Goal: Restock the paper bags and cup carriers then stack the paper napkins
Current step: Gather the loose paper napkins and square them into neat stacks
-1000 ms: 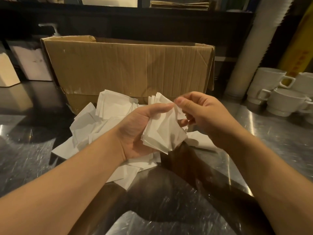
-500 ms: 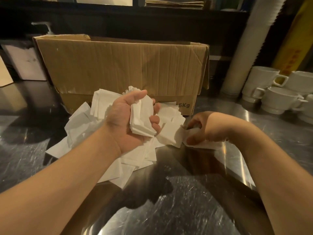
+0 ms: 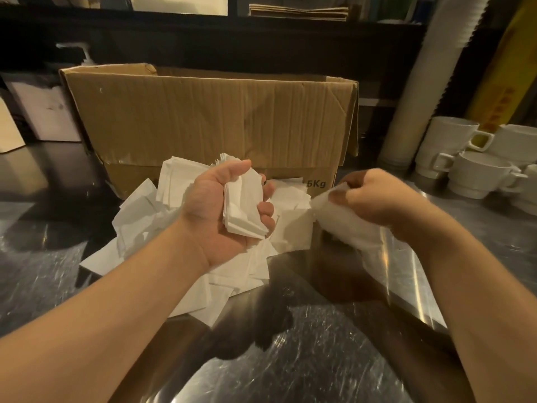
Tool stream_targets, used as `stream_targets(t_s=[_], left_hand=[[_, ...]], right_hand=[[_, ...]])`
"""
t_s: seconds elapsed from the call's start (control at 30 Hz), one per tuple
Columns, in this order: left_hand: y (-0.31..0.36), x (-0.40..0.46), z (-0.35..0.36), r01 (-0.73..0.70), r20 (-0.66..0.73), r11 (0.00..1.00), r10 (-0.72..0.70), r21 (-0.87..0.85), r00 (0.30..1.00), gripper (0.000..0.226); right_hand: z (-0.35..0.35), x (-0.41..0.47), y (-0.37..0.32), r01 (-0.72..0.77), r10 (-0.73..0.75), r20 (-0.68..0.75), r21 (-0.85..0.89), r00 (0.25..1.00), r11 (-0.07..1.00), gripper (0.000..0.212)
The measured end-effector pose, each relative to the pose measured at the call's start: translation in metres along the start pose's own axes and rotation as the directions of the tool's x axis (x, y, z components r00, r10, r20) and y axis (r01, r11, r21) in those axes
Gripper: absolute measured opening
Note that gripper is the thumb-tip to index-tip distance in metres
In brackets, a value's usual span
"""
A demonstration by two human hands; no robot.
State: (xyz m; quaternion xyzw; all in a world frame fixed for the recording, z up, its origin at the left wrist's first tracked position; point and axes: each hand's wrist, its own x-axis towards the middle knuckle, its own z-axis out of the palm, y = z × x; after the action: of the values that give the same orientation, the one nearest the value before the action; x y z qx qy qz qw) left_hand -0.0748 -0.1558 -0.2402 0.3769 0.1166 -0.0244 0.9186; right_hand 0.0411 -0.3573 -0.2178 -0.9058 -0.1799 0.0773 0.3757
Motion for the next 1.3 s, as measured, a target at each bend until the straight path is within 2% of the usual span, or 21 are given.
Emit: stream_targets(t_s=[0.07,0.13,0.17,0.23,0.3,0.37,0.4,0.47,0.53,0.63,0.77,0.87,1.03,1.1,1.2,1.3], left_hand=[[0.001,0.000,0.000,-0.006,0.006,1.000,0.006,-0.002,1.000,0.040],[0.001,0.000,0.000,-0.013,0.013,1.000,0.013,-0.001,1.000,0.036],[0.001,0.000,0.000,-0.019,0.014,1.000,0.019,0.001,1.000,0.034],[0.001,0.000,0.000,-0.030,0.015,1.000,0.030,-0.003,0.999,0.031],[0.002,0.000,-0.001,-0.029,0.018,1.000,0.029,-0.010,0.999,0.032],[0.002,0.000,-0.001,-0.020,0.023,1.000,0.021,-0.012,1.000,0.036],[0.002,0.000,-0.001,-0.017,0.021,1.000,0.017,-0.013,1.000,0.038],[0.002,0.000,-0.001,-0.016,0.004,1.000,0.016,-0.008,1.000,0.041],[0.002,-0.001,0.000,-0.015,-0.004,1.000,0.015,-0.008,1.000,0.040],[0.001,-0.001,0.000,-0.007,0.002,1.000,0.007,-0.013,1.000,0.038],[0.001,0.000,-0.001,-0.010,0.000,1.000,0.010,-0.016,1.000,0.037],[0.000,0.001,-0.001,-0.015,-0.007,1.000,0.014,-0.016,1.000,0.038],[0.002,0.002,-0.004,-0.023,0.013,0.999,0.024,-0.031,1.000,0.041],[0.003,0.001,-0.003,-0.043,0.026,0.999,0.043,-0.006,0.999,0.045],[0.007,0.000,0.001,-0.104,0.031,0.994,0.103,0.016,0.994,0.045],[0.007,0.003,0.000,-0.101,0.070,0.995,0.099,0.019,0.993,0.046]], right_hand=[[-0.006,-0.007,-0.003,-0.026,0.011,0.047,0.322,0.999,0.946,0.012],[-0.014,-0.015,-0.007,-0.081,-0.065,0.209,0.618,0.976,0.782,0.021],[-0.018,-0.018,-0.007,-0.123,-0.112,0.284,0.692,0.952,0.711,0.029],[-0.020,-0.021,-0.007,-0.168,-0.160,0.372,0.708,0.914,0.685,0.035],[-0.011,-0.017,-0.006,-0.080,-0.180,0.353,0.611,0.918,0.788,0.020],[0.007,-0.011,-0.005,0.090,-0.169,0.236,0.311,0.957,0.946,0.006],[0.016,-0.010,-0.006,0.135,-0.161,0.194,0.144,0.968,0.980,0.006],[0.029,-0.007,-0.007,0.176,-0.165,0.218,-0.031,0.962,0.984,0.012],[0.034,-0.006,-0.007,0.197,-0.159,0.288,-0.109,0.944,0.974,0.016],[0.036,-0.006,-0.008,0.246,-0.180,0.317,-0.183,0.931,0.952,0.021],[0.038,-0.006,-0.007,0.307,-0.238,0.316,-0.192,0.919,0.932,0.027],[0.039,-0.003,-0.001,0.355,-0.306,0.254,-0.174,0.917,0.919,0.029],[0.029,-0.003,-0.001,0.331,-0.315,0.224,-0.039,0.922,0.943,0.031],[0.020,-0.004,-0.002,0.313,-0.339,0.231,0.142,0.912,0.939,0.022],[0.005,-0.010,0.000,0.285,-0.466,0.259,0.517,0.846,0.807,0.022],[0.003,-0.015,-0.003,0.212,-0.506,0.264,0.682,0.821,0.700,0.017]])
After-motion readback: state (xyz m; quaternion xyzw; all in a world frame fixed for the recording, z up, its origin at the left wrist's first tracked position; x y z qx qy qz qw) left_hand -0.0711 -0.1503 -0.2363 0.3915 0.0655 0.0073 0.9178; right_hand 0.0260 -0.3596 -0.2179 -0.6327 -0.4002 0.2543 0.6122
